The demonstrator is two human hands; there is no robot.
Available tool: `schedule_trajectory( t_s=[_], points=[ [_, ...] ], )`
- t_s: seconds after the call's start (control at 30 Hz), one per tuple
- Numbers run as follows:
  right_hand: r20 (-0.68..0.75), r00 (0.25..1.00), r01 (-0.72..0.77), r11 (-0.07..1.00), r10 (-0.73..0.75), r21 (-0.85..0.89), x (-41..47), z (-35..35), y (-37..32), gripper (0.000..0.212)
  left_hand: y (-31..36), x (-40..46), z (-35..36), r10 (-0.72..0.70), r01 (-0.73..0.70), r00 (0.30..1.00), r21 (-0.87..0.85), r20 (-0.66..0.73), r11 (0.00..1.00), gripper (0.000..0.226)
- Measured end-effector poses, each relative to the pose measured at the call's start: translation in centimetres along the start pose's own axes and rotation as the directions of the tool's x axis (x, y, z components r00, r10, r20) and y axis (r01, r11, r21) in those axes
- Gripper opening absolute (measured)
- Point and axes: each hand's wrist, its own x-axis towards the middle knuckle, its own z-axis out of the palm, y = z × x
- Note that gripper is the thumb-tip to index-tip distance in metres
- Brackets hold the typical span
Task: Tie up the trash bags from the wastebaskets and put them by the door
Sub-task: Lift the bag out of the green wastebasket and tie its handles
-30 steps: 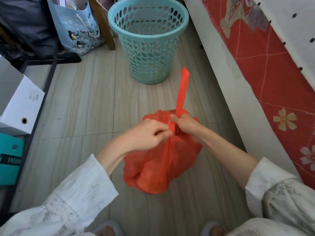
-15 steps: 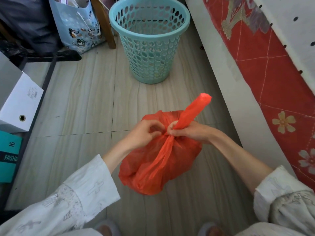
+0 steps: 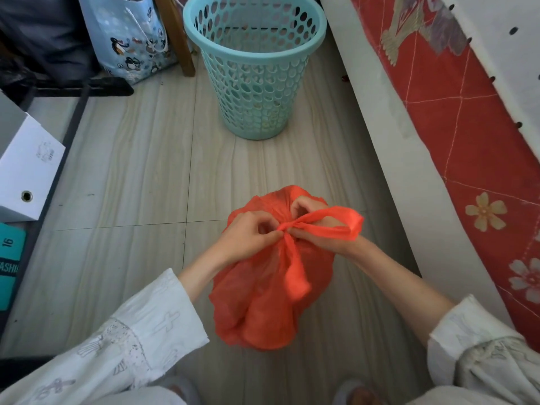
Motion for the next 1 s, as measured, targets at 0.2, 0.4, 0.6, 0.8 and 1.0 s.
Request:
schedule_trajectory(
  t_s=[0.2,0.4,0.6,0.8,1.0],
  points=[
    [-0.023,0.996,-0.081,0.985,0.085,0.150,-0.6,0.7,-0.4,0.049,0.6,-0.6,0.0,-0.046,0.045,0.999,-0.033,-0.021,0.998,0.010],
    [-0.130,0.984,-0.085,0.958,0.124,0.273,0.8,1.7,1.0,0.006,1.0,-0.8,0.4,-0.085,0.084,0.996,-0.033,-0.042,0.996,0.015],
    [0.061,0.967,-0.226,0.720,0.248,0.656,0.8,1.3,0.2,0.020,1.1,-0.9,0.3,-0.135,0.135,0.978,-0.013,-0.158,0.991,0.011],
    [0.038,0.965,-0.218,0.716,0.259,0.663,0.7,1.7,0.8,0.022,1.3,-1.1,-0.6,-0.215,0.215,0.976,-0.239,0.027,0.947,0.028],
    [0.134,0.976,-0.216,0.673,0.173,0.707,0.5,1.7,0.8,0.026,1.0,-1.4,-0.3,-0.248,0.215,0.968,-0.385,-0.037,0.898,0.013]
  ],
)
